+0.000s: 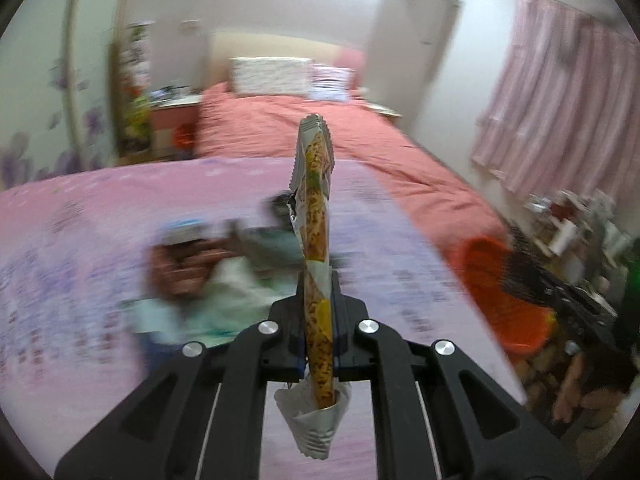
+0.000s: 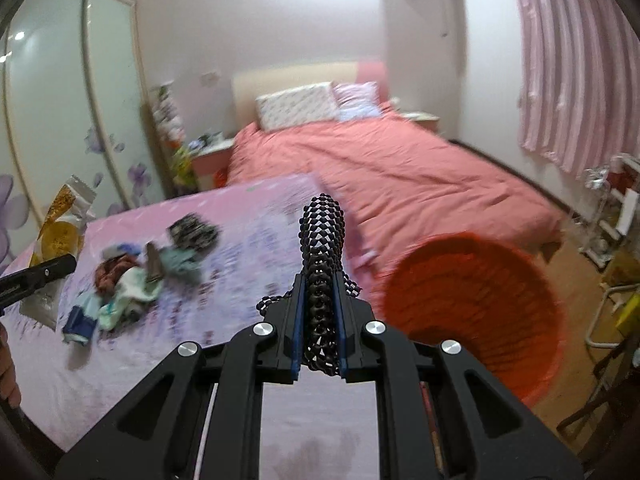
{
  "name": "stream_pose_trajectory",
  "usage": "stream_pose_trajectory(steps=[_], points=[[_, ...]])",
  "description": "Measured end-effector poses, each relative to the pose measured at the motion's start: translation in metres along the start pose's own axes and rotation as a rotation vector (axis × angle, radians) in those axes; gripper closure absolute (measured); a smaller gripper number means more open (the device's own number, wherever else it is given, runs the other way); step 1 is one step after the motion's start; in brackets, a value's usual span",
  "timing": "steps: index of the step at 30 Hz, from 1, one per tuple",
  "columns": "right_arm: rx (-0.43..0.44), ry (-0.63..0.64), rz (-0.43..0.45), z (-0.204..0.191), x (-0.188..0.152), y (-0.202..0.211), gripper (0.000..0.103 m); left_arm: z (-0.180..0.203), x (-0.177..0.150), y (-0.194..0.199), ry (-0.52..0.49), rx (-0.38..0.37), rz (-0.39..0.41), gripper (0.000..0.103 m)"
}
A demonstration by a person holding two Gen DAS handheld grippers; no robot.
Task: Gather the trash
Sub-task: 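Carry the mesh pad and wrapper in both tools over the orange basket, then open both tools to drop the mesh pad and wrapper into the basket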
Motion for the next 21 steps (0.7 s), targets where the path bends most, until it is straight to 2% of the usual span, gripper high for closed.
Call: stream_pose_trajectory(steps=[5, 11, 16, 21], points=[[-0.056, -0.048, 0.054, 0.041, 0.007, 0.019, 0.090, 0.097, 0.006, -0.009, -0.075, -0.176, 0.007, 0.093], [-0.081, -0.108, 0.081, 0.083, 0.011, 0.019, 0.090, 0.185, 0.003, -0.038, -0.135, -0.296, -0.049, 0.093], [-0.082, -0.162, 0.087, 0.114, 0.009, 0.012, 0.090, 0.232, -0.003, -0.066, -0.179, -0.332, -0.088, 0.093], [-0.079, -0.204, 0.090, 0.136, 0.005, 0.007, 0.090, 0.263, -0.007, -0.093, -0.205, -0.347, -0.128, 0.091]])
Point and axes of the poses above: each gripper's, at about its wrist camera, not at the fingertips, and y roughly against the way its jaws point, z to its right, x to its top, the point moved 4 cm from there along -y, roughly the way its jaws point, and after that the axes turned 12 degrees about x, right-handed, at the moved point
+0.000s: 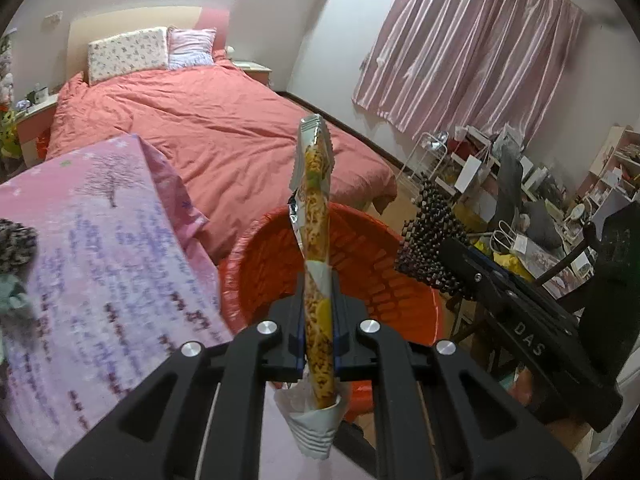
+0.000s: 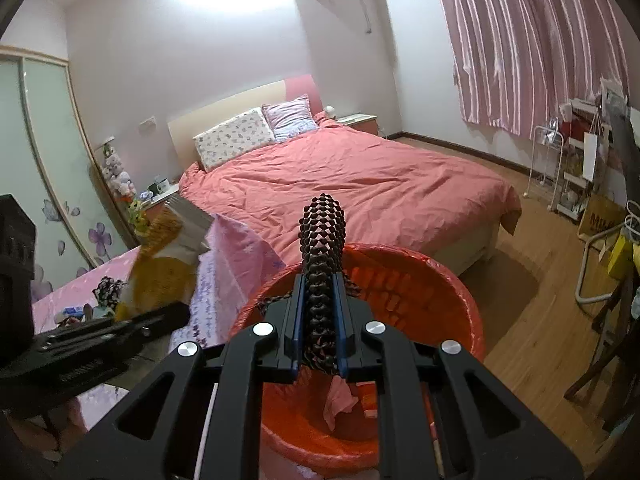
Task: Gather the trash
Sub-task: 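Open both tools to drop the mesh pad and wrapper into the basket, then move both tools back over the bed toward the blue bag and green sock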
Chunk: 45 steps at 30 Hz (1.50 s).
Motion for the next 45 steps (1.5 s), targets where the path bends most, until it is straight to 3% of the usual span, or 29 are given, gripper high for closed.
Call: stream_pose_trajectory(steps=[2, 4, 9, 10, 16, 19, 24, 29, 32, 38, 40, 45], points=[[0.008, -0.017, -0.002, 0.007, 0.000, -0.003, 0.089, 0.005, 0.001, -0.016, -0.015, 0.014, -0.019, 0.086], [0.019, -0.031, -0.019, 0.014, -0.001, -0.011, 0.086, 0.005, 0.001, -0.033, -0.014, 0.042, -0.039, 0.069], [0.006, -0.062, -0.063, 0.022, -0.013, -0.025, 0.067, -0.009, -0.004, -0.045, 0.005, 0.097, -0.064, 0.056], [0.005, -0.059, -0.063, 0.020, -0.014, -0.024, 0.058, -0.015, -0.006, -0.042, 0.006, 0.112, -0.065, 0.053], [-0.024, -0.001, -0.043, 0.004, -0.017, -0.012, 0.030, -0.056, -0.022, -0.002, 0.016, 0.225, -0.016, 0.028], [-0.003, 0.017, -0.057, -0.010, -0.019, -0.012, 0.025, -0.084, -0.036, 0.033, 0.021, 0.306, 0.021, 0.021], [0.037, 0.078, -0.081, -0.049, -0.034, -0.013, 0.019, -0.157, -0.069, 0.095, 0.073, 0.481, 0.059, 0.019], [0.090, 0.176, -0.125, -0.102, -0.053, -0.018, 0.019, -0.252, -0.105, 0.147, 0.251, 0.653, 0.051, 0.018], [0.119, 0.217, -0.154, -0.128, -0.062, -0.023, 0.019, -0.306, -0.127, 0.158, 0.345, 0.738, 0.020, 0.019], [0.181, 0.253, -0.219, -0.175, -0.084, -0.037, 0.019, -0.354, -0.155, 0.129, 0.406, 0.705, -0.105, 0.042], [0.191, 0.262, -0.242, -0.187, -0.091, -0.043, 0.021, -0.357, -0.153, 0.128, 0.377, 0.749, -0.092, 0.053], [0.216, 0.269, -0.303, -0.214, -0.104, -0.068, 0.036, -0.379, -0.151, 0.131, 0.402, 0.769, -0.091, 0.055]])
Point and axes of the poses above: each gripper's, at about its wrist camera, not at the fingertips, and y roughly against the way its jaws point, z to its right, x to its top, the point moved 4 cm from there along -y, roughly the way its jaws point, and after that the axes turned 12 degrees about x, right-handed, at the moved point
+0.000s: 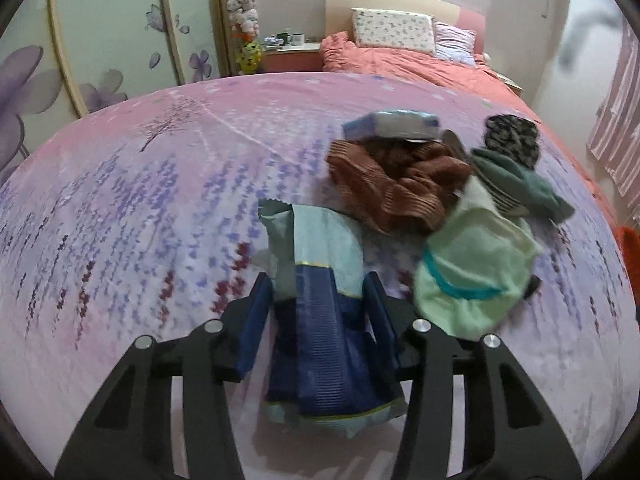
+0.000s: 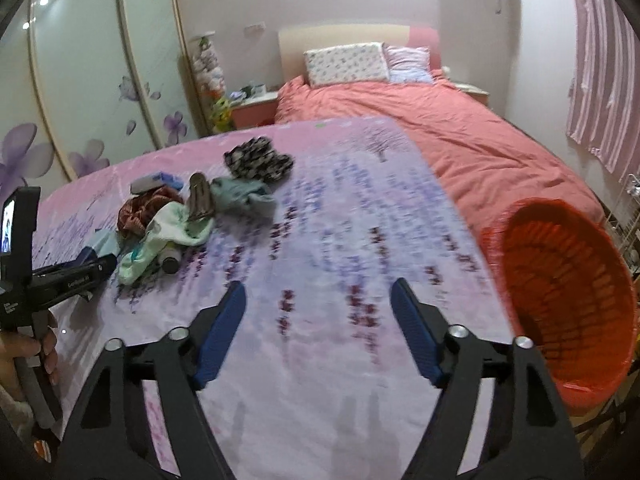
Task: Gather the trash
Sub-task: 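Move both tools back over the bed toward the blue bag and green sock, then lower the left tool around the blue snack bag while the right tool straddles the green sock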
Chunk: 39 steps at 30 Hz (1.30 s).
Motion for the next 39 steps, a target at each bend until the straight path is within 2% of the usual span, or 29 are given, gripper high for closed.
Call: stream_pose_trajectory(steps=[1, 4, 9, 12, 15, 16, 17, 20, 24, 26, 27, 28, 30, 34, 37, 38, 39], points=[[0.003, -0.003, -0.007, -0.003, 0.001, -0.006, 0.041, -0.002, 0.001, -0.002, 0.001, -0.004, -0.001, 0.055], [0.014, -0.016, -0.026, -0.011, 0.014, -0.031, 0.046, 0.001, 0.003, -0.003, 0.001, -0.011, -0.002, 0.055], [0.020, -0.021, -0.028, -0.022, 0.045, -0.070, 0.046, 0.003, 0.001, -0.002, -0.005, -0.006, -0.002, 0.054], [0.013, -0.037, -0.086, -0.027, 0.059, -0.104, 0.047, 0.003, 0.001, -0.002, -0.006, -0.005, -0.002, 0.054], [-0.014, -0.013, -0.151, -0.030, 0.056, -0.123, 0.079, 0.004, 0.001, -0.003, -0.002, -0.011, -0.003, 0.054], [-0.027, 0.003, -0.139, -0.031, 0.055, -0.120, 0.090, 0.004, 0.002, -0.003, 0.000, -0.014, -0.003, 0.054], [-0.012, 0.012, -0.126, -0.032, 0.053, -0.114, 0.092, 0.004, 0.001, -0.003, 0.001, -0.016, -0.003, 0.054], [0.032, 0.000, -0.105, -0.030, 0.039, -0.087, 0.092, 0.003, 0.000, -0.003, 0.004, -0.024, -0.003, 0.053], [0.011, -0.010, -0.101, -0.017, 0.013, -0.048, 0.091, 0.002, -0.002, -0.003, 0.007, -0.031, -0.002, 0.053], [0.029, -0.016, -0.114, -0.013, -0.001, -0.031, 0.087, 0.001, -0.002, -0.003, 0.009, -0.033, -0.002, 0.053], [0.044, -0.015, -0.111, -0.012, -0.006, -0.025, 0.075, 0.001, -0.002, -0.002, 0.009, -0.033, -0.002, 0.053], [0.045, -0.011, -0.107, -0.013, -0.005, -0.024, 0.055, 0.002, -0.002, -0.002, 0.008, -0.032, -0.002, 0.053], [0.043, 0.005, -0.072, -0.015, -0.004, -0.019, 0.040, 0.001, -0.002, -0.003, 0.007, -0.031, -0.002, 0.053], [0.045, -0.007, -0.076, -0.012, 0.006, -0.033, 0.040, 0.001, -0.003, -0.003, 0.008, -0.032, -0.002, 0.053], [0.011, 0.010, -0.092, -0.012, 0.010, -0.051, 0.040, 0.001, -0.003, -0.002, 0.007, -0.032, -0.002, 0.051], [0.004, 0.010, -0.105, -0.013, 0.010, -0.058, 0.041, 0.001, -0.003, -0.002, 0.007, -0.031, -0.002, 0.051], [0.004, 0.005, -0.116, -0.014, 0.009, -0.062, 0.048, 0.001, -0.003, -0.002, 0.007, -0.032, -0.002, 0.051]])
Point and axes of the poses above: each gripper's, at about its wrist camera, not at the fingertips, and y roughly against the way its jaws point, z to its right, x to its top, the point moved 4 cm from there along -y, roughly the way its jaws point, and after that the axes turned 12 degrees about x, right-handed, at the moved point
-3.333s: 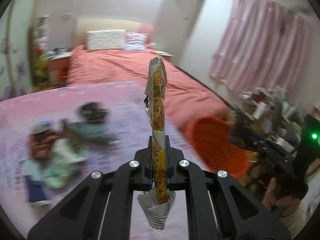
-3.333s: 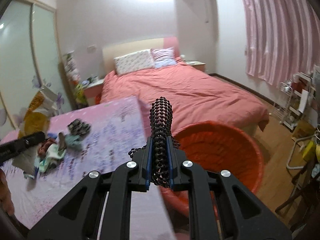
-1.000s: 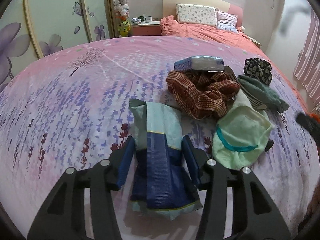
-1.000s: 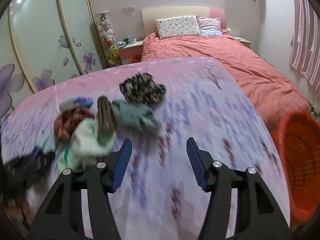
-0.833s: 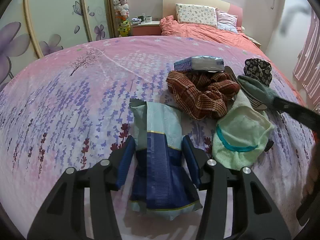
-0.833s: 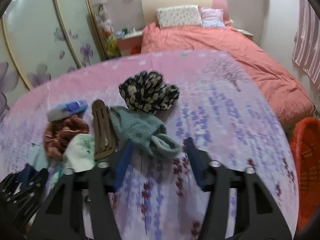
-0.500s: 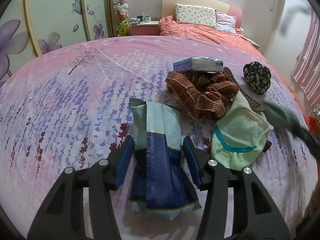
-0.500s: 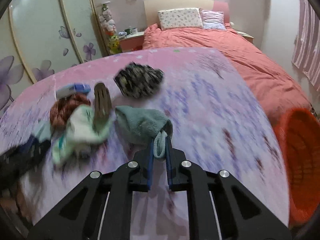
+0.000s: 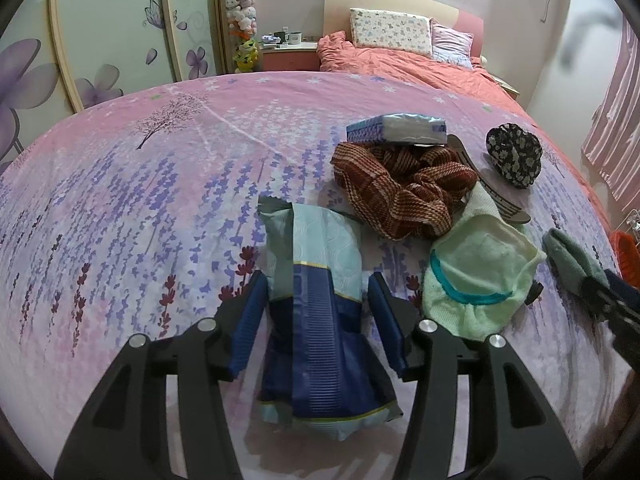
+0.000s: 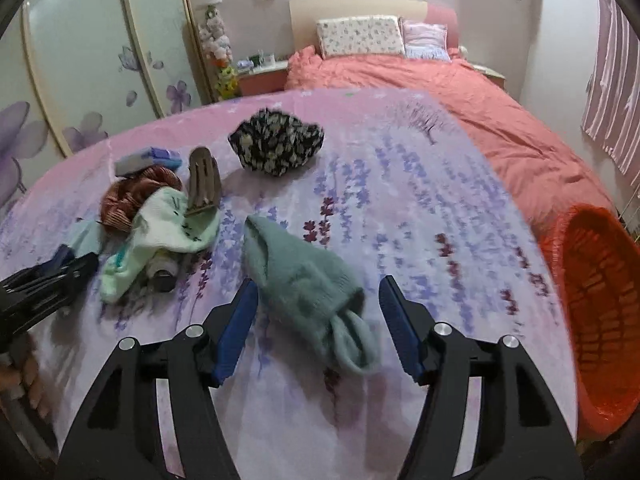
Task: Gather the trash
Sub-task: 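Lower the left tool around the blue snack bag while the right tool straddles the green sock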
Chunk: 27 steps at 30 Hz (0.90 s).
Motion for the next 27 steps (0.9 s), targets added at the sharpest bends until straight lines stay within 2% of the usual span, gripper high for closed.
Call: stream_pose_trajectory(steps=[1, 12, 17, 18, 19, 21, 27], points=[[0.001, -0.007, -0.034, 0.000, -0.001, -0.008, 0.050, 0.000, 0.000, 0.000, 0.000, 0.000, 0.000, 0.051], [-0.023, -0.002, -0.039, -0.001, 0.001, -0.012, 0.050, 0.005, 0.001, 0.001, -0.008, -0.044, 0.001, 0.038], [-0.024, 0.003, -0.043, -0.001, 0.000, -0.013, 0.047, 0.004, 0.001, 0.002, -0.015, -0.071, 0.006, 0.036], [-0.021, 0.006, -0.045, -0.002, 0.000, -0.014, 0.043, 0.004, 0.000, 0.002, -0.025, -0.061, 0.006, 0.033], [-0.017, 0.017, -0.053, -0.004, 0.000, -0.016, 0.040, 0.005, -0.001, 0.002, -0.034, -0.044, 0.003, 0.025], [-0.033, 0.035, -0.059, -0.007, 0.000, -0.018, 0.039, 0.003, -0.004, 0.001, -0.028, -0.044, -0.010, 0.016], [-0.027, 0.031, -0.059, -0.005, 0.000, -0.018, 0.038, 0.002, -0.006, -0.003, -0.042, -0.031, -0.022, 0.009]])
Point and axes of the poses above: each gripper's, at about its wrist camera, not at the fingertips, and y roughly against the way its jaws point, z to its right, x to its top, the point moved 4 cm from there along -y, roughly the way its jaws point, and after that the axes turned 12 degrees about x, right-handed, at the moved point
